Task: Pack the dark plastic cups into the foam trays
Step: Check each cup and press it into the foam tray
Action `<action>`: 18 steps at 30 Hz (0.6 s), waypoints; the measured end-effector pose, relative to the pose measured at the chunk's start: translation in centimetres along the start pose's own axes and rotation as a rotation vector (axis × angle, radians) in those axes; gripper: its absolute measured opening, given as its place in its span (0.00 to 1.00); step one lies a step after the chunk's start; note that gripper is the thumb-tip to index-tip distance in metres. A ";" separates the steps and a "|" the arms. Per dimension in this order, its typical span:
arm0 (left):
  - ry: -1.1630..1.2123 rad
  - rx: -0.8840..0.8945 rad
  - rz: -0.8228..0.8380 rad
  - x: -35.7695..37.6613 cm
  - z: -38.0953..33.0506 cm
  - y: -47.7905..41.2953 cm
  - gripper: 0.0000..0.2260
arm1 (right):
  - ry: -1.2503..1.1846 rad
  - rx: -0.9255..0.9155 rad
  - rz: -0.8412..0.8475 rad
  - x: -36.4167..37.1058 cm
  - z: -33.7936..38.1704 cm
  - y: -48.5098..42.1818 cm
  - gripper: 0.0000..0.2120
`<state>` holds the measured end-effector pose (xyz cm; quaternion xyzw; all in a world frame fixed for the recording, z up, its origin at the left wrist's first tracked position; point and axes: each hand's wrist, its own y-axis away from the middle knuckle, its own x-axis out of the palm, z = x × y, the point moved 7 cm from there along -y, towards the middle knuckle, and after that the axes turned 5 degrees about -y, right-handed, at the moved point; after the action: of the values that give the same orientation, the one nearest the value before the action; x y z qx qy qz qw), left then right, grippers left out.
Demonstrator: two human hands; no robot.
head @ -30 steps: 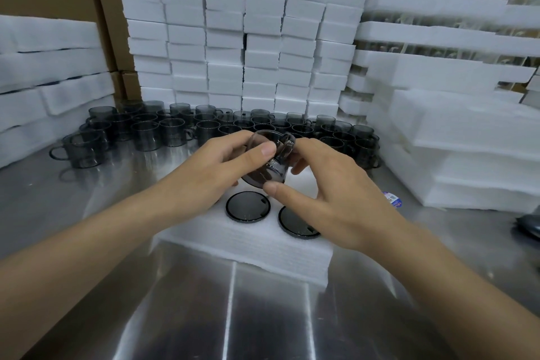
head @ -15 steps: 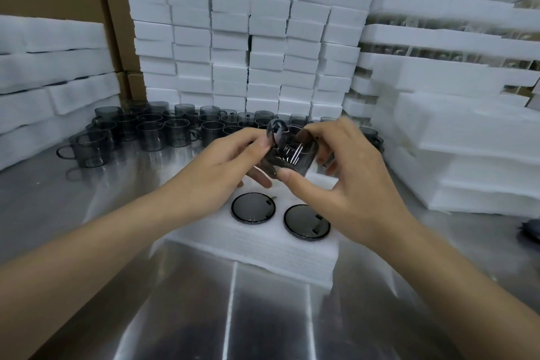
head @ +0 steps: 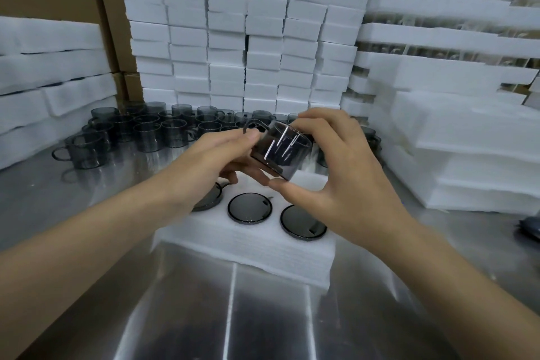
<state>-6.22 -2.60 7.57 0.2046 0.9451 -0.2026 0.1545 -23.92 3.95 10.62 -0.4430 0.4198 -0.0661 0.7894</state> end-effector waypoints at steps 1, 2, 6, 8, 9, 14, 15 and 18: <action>0.027 -0.008 -0.004 -0.1 0.1 0.0 0.20 | 0.011 0.012 0.004 0.0 -0.1 0.0 0.30; 0.046 -0.017 -0.006 -0.2 0.2 -0.1 0.20 | 0.020 0.025 0.008 0.0 -0.2 0.0 0.30; 0.044 -0.050 -0.008 -0.1 0.4 -0.1 0.21 | 0.022 0.060 0.011 0.0 -0.5 0.0 0.27; 0.020 -0.062 -0.058 -0.2 0.4 -0.1 0.17 | 0.026 0.045 -0.014 -0.1 -0.4 0.0 0.25; 0.002 -0.068 -0.098 -0.5 0.3 -0.1 0.14 | 0.025 0.035 -0.034 -0.2 -0.3 0.0 0.24; -0.031 -0.073 -0.149 -0.7 0.2 0.1 0.10 | 0.005 0.021 -0.084 -0.6 -0.3 0.1 0.25; -0.031 -0.067 -0.135 -0.7 0.1 0.1 0.11 | 0.004 0.018 -0.080 -0.6 -0.3 0.2 0.24; -0.066 -0.032 -0.033 -0.2 -0.3 0.2 0.18 | 0.000 -0.008 -0.067 -0.4 -0.2 0.1 0.23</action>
<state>-6.05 -2.37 7.82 0.1796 0.9458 -0.1968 0.1855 -24.37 4.12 10.73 -0.4600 0.4050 -0.0907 0.7849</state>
